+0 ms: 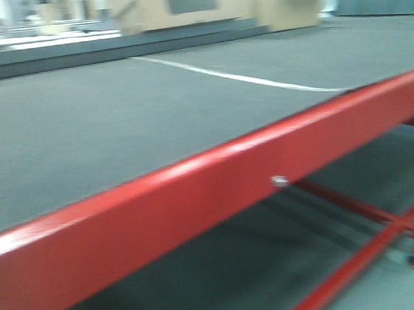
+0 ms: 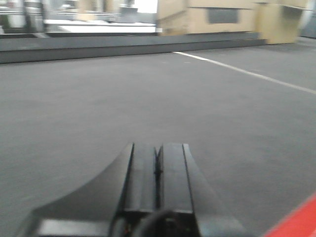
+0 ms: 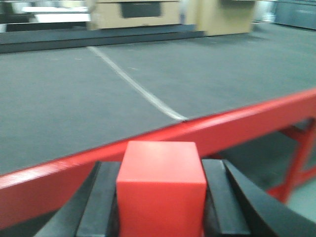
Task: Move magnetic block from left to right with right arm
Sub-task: 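Drive the base past the red table toward the office chair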
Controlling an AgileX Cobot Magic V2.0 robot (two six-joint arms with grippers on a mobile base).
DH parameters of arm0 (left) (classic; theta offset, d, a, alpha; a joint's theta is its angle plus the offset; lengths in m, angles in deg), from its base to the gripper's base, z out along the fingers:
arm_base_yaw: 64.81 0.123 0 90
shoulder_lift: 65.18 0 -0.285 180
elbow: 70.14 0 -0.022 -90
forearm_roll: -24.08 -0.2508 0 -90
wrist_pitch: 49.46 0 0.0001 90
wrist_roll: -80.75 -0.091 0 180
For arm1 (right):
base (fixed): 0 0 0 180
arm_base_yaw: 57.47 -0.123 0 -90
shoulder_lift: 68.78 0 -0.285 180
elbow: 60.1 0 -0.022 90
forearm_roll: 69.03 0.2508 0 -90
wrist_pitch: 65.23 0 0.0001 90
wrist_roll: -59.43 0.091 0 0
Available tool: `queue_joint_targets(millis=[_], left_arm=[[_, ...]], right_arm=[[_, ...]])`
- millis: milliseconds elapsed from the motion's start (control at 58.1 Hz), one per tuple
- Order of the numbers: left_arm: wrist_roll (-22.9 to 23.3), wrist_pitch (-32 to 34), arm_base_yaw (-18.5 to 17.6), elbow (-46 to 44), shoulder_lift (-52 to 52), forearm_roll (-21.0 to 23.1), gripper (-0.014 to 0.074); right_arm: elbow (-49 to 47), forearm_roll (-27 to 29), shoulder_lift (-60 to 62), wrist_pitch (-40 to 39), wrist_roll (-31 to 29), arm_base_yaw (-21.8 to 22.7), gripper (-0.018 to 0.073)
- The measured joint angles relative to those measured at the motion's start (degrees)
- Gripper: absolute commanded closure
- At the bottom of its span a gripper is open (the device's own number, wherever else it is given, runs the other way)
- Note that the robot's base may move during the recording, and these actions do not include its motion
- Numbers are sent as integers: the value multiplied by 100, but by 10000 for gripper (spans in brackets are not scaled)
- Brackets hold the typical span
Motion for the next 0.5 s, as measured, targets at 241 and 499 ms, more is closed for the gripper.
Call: queue_joint_targets(millis=[241,499], left_arm=[[0,0,0,0,0,0,722],[0,0,0,0,0,0,722]], right_arm=[[0,0,0,0,0,0,218],[0,0,0,0,0,0,218]])
